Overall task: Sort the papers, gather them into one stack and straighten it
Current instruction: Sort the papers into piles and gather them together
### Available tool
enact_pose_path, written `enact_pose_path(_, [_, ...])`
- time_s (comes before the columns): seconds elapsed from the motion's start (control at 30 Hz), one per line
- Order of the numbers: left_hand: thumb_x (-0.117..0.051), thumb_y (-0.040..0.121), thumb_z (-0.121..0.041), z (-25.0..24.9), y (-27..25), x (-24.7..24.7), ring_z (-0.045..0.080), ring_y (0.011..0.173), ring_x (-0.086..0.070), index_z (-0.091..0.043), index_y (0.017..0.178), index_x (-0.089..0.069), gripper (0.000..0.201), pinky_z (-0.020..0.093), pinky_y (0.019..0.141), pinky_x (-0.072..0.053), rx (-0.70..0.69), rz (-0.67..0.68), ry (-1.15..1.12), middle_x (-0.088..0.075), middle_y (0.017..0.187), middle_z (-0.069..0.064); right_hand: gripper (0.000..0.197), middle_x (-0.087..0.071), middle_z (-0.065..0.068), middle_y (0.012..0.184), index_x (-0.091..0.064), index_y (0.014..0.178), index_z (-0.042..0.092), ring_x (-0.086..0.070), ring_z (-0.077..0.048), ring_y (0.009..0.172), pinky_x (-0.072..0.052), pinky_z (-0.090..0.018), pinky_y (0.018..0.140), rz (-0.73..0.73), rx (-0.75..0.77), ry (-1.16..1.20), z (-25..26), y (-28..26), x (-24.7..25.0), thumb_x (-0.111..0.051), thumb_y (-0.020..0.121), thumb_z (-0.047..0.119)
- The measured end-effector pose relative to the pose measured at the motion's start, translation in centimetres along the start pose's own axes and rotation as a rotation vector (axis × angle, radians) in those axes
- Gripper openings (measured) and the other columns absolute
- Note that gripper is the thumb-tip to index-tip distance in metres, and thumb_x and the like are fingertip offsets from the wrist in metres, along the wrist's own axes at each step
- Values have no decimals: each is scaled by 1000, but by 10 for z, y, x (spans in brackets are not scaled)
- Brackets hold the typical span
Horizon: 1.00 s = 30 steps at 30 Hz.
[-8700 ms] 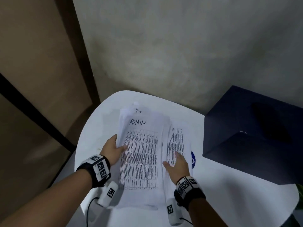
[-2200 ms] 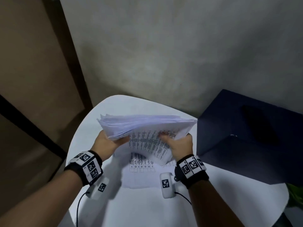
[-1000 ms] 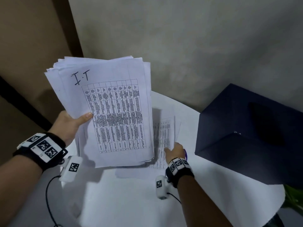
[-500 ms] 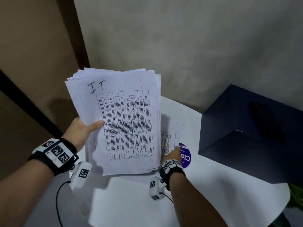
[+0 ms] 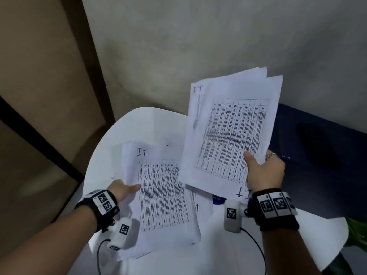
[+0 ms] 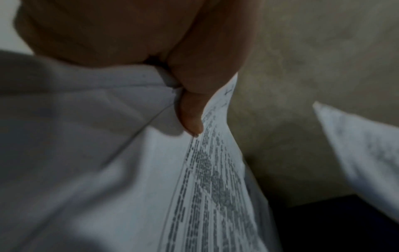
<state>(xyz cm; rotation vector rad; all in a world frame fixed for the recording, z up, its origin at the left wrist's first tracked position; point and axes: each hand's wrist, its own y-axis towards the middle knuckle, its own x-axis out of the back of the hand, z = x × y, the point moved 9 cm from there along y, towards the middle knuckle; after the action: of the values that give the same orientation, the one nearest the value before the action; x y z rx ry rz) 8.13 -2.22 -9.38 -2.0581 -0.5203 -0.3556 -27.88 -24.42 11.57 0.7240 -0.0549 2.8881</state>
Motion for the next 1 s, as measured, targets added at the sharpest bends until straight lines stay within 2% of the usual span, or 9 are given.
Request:
enact_pose_path(0.07, [-71,83,-48,4,-1,0,34,97,-64,7,126,-50,74,44,85,-55,22,-69,10,-60,129,24,13,-72,-1,81,-68,87,18,-72,-23,79,-59,-34,73,66,-42,56,-7,-3,-11,-78,79,22])
enact_pose_path(0.13, [-72,79,-55,3,3,4,38,121,-56,2,139,-43,88,48,100,-48,-16,-98,-59,-51,142,22,24,-73,-2,90,-68,98,11,-71,-24,86,-58,-31,74,176,-103,60,-31,-12,-37,-80,78,17])
enact_pose_path(0.23, [-57,72,-79,-1,13,14,35,128,-52,-7,141,-48,100,48,111,-38,-101,-115,-260,-52,144,15,44,-67,-7,116,-59,118,9,-64,-27,108,-53,-37,92,330,-158,-23,-79,-39,-91,-79,80,19])
enact_pose_path(0.33, [-36,68,-91,3,15,9,34,130,-51,-15,144,-48,107,49,113,-35,-2,-44,-506,-51,145,13,55,-52,-7,142,-43,143,13,-50,-26,131,-42,-38,110,505,-172,-236,-123,-76,-145,-64,92,17])
enact_pose_path(0.43, [-49,84,-73,-9,13,0,31,136,-44,-13,150,-35,90,44,113,-33,-87,-34,-365,-44,150,7,52,-43,-8,149,-38,146,12,-41,-26,137,-33,-36,115,660,-49,-521,-140,-107,-179,-49,98,29])
enact_pose_path(0.57, [-73,85,-32,-3,21,-3,34,120,-55,-10,143,-34,73,45,104,-45,-146,-106,-66,-54,136,10,64,-33,-9,150,-36,146,11,-32,-33,136,-37,-46,110,401,-192,-666,-152,-70,-149,-53,93,42])
enact_pose_path(0.77, [-73,85,-24,-5,25,0,30,99,-63,-13,123,-46,48,46,91,-53,-206,-124,-32,-63,115,12,88,-32,-20,152,-22,149,2,-32,-37,140,-30,-45,113,418,-338,-602,-158,-43,-153,-68,85,40])
enact_pose_path(0.87, [-73,85,-27,-5,23,2,33,110,-60,-12,133,-42,59,48,95,-51,-218,-128,-18,-60,124,12,93,-39,-23,148,-11,151,6,-44,-39,133,-38,-45,108,382,-422,-434,-152,-43,-159,-73,84,25])
enact_pose_path(1.0, [-73,85,-18,-8,21,5,31,93,-64,-12,117,-48,41,42,84,-54,-261,-137,-39,-64,106,13,68,-55,-23,133,-34,141,-1,-55,-38,122,-45,-38,98,376,-443,-433,-138,-44,-153,-70,87,16])
